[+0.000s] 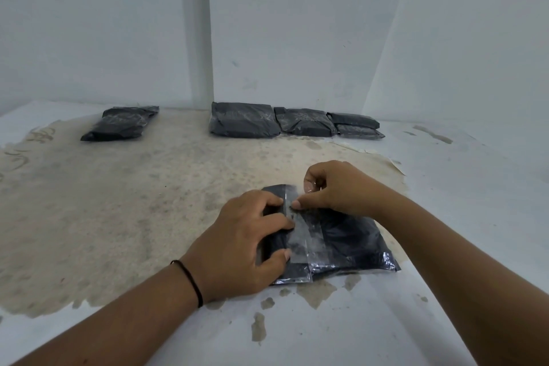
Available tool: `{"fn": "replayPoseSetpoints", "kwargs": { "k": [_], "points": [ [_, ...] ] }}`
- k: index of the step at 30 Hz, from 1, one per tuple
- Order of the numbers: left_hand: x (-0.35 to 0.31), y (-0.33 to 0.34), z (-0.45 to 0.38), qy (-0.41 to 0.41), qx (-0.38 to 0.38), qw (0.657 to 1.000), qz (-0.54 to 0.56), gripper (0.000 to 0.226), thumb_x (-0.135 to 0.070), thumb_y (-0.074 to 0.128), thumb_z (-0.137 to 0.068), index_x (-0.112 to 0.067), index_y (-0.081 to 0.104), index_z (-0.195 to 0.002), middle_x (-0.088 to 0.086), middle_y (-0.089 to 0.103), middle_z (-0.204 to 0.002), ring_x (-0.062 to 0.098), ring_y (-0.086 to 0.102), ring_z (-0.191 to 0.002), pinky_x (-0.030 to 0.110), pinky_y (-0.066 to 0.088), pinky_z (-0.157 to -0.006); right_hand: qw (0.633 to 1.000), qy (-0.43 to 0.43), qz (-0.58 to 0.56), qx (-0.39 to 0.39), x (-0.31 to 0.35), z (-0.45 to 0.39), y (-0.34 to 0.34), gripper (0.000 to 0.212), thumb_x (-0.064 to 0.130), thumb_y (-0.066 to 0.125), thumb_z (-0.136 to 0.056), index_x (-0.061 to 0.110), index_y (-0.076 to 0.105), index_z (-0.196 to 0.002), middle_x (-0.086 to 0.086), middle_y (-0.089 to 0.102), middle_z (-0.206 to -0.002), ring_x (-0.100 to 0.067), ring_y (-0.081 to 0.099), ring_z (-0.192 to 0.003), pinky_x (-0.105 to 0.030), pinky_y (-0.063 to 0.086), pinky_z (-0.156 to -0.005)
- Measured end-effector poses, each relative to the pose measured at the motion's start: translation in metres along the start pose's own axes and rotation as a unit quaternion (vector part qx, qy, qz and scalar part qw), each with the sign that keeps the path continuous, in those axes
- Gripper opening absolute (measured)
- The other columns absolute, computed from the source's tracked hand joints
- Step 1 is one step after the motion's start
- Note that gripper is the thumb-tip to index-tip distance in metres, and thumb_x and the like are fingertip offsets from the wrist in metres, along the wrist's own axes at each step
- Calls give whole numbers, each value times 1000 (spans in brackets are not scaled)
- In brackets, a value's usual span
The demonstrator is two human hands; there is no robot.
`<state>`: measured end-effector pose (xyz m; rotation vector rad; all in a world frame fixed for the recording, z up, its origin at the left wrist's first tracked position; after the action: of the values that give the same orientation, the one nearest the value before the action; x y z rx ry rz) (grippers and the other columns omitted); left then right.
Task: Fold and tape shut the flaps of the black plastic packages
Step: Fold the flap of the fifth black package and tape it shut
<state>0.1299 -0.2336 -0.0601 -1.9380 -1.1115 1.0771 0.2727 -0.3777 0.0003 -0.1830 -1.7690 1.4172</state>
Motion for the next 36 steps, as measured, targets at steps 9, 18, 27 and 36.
{"fn": "replayPoseSetpoints", "kwargs": {
  "k": [9,18,27,36],
  "points": [
    [-4,-1,-4,46,-11,999,-6,32,-34,59,-76,-20,67,-104,-7,55,-130,9,42,-127,35,35,-103,998,43,28,-25,-5,-2,7,21,44,72,-72,26,61,-72,1,66,-88,-14,55,-82,-31,46,-75],
    [-4,-1,-2,40,5,999,0,32,-35,55,-78,-20,64,-104,-8,59,-123,4,45,-118,23,32,-100,985,114,41,-122,-21,2,3,47,57,63,-79,25,51,-112,5,55,-106,-19,51,-107,-42,42,-95],
    [-2,-6,-9,0,14,994,108,41,-40,40,-88,-17,70,-104,-16,60,-119,-7,46,-114,8,29,-97,988,-18,138,-60,-12,69,14,44,52,49,-90,30,60,-126,13,53,-122,-8,47,-113,-35,37,-104],
    [-8,5,-30,-54,58,997,21,54,-61,48,-78,-27,58,-120,-15,50,-130,3,37,-121,13,26,-100,986,-54,127,-93,-20,81,27,48,48,46,-93,25,52,-135,9,47,-136,-10,40,-126,-31,29,-110]
  ]
}}
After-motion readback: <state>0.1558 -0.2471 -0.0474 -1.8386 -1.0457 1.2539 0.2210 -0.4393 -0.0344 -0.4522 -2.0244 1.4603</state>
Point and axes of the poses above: each hand's wrist, its own z-axis away from the middle knuckle, its own y-axis out of the palm, x = y × z, the point moved 1 cm from there along -z, towards the middle knuckle
